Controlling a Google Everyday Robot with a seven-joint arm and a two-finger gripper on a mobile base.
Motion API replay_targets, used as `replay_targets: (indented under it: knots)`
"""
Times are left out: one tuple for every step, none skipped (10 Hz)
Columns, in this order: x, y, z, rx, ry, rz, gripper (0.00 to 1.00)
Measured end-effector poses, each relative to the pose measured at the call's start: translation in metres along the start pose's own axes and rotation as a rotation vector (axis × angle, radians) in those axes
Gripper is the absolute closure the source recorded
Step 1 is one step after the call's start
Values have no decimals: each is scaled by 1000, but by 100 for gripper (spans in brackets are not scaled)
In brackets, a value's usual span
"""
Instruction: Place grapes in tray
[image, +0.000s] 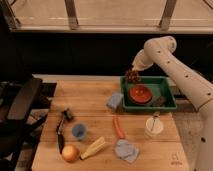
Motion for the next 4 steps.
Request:
replay_targets:
  knots:
    - [0,0,0,1,0,0,20]
    - [-1,0,0,-1,-1,-1,20]
    - [-3,0,1,0,-2,-2,20]
    - [-2,0,1,0,-2,-2,20]
